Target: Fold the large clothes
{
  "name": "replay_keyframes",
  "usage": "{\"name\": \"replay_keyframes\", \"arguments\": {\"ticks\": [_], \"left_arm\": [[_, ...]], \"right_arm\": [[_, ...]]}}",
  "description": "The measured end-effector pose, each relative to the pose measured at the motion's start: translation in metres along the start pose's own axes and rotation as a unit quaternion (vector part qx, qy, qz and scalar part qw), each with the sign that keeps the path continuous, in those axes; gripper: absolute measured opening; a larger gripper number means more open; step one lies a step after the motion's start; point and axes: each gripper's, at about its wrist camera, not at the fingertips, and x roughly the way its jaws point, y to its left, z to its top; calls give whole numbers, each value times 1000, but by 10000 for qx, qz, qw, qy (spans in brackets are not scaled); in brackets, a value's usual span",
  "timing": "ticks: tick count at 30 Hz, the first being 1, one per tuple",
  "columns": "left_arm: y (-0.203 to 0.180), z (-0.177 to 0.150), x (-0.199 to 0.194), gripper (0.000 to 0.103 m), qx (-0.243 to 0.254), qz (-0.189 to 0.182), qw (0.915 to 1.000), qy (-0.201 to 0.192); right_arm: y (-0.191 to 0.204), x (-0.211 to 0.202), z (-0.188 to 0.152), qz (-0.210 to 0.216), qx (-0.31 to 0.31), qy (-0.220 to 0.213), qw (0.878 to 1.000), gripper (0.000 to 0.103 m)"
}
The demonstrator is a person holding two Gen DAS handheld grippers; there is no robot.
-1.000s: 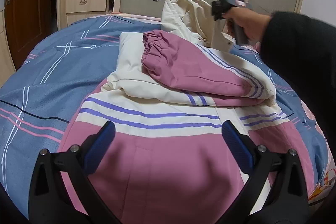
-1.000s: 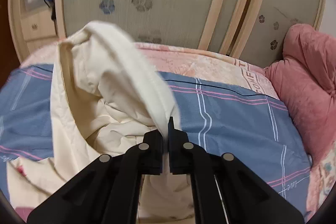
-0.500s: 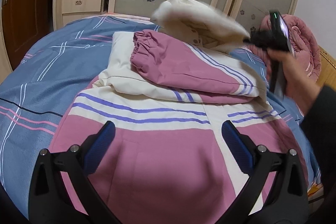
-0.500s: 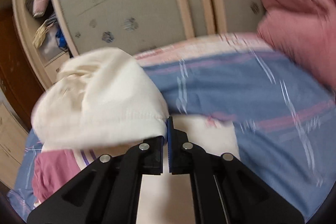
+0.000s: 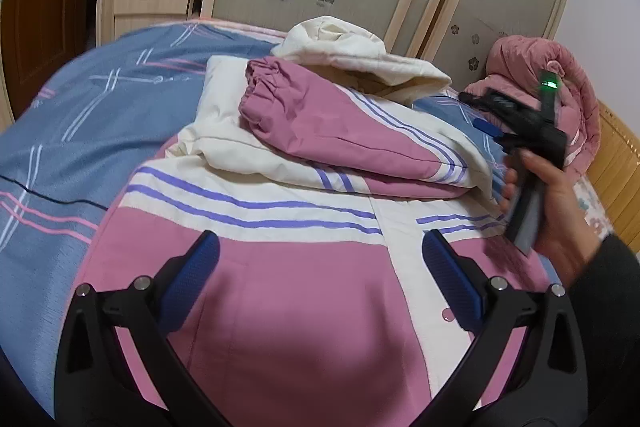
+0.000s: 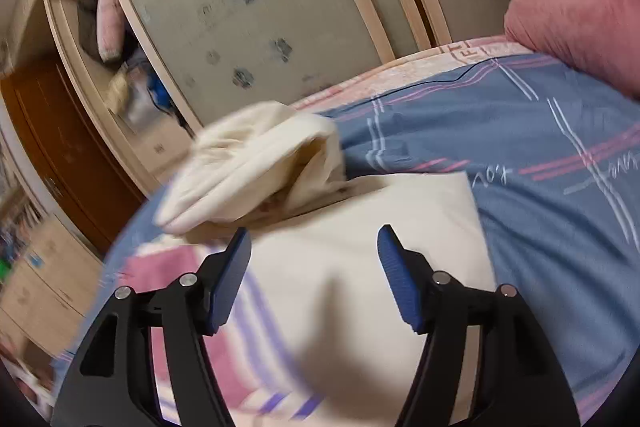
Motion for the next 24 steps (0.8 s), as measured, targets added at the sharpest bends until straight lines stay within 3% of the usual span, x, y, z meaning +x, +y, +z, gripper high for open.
{"name": "replay_keyframes", "arguments": {"ticks": [2, 3, 5, 8, 11, 14, 16, 17, 18, 19, 21, 24], "left_arm": [[5, 0, 0, 101, -132, -175, 9998, 30], [7, 1, -1, 101, -193, -257, 9995, 34], [10, 1, -2, 101, -368, -499, 9981, 12], [20, 1, -2, 101, -801, -1025, 9915, -37], [34, -1, 0, 101, -1442, -1669, 9753, -123], [49, -4, 5, 101, -2141, -2383, 9472, -153], [56, -4, 13, 101, -2662, -2995, 9162, -73], [59, -1, 18, 101, -2932, -3315, 8967, -76], [59, 3, 23, 101, -3083, -3431, 8872, -86], [58, 9, 28, 101, -3215, -3438, 8823, -87], [51, 28, 40, 101, -3373, -3250, 8835, 7], [31, 69, 72, 101, -3423, -3305, 8794, 185]], "right_arm": [[2, -24, -11, 330, 264, -92, 9991, 68], [5, -38, -19, 490, 404, -178, 9978, 77], [9, -68, -40, 836, 696, -434, 9931, 82], [12, -102, -71, 1172, 998, -704, 9856, 83], [14, -123, -98, 1254, 1093, -768, 9831, 83], [17, -141, -115, 1362, 891, -1039, 9812, 83], [17, -144, -117, 1380, 862, -1160, 9798, 84], [16, -142, -116, 1498, 868, -1136, 9783, 84], [15, -139, -113, 1679, 852, -1096, 9760, 84], [15, -140, -113, 1745, 840, -1108, 9748, 84], [14, -143, -114, 1792, 776, -1143, 9741, 84], [11, -145, -110, 1801, 718, -1143, 9744, 84]]}}
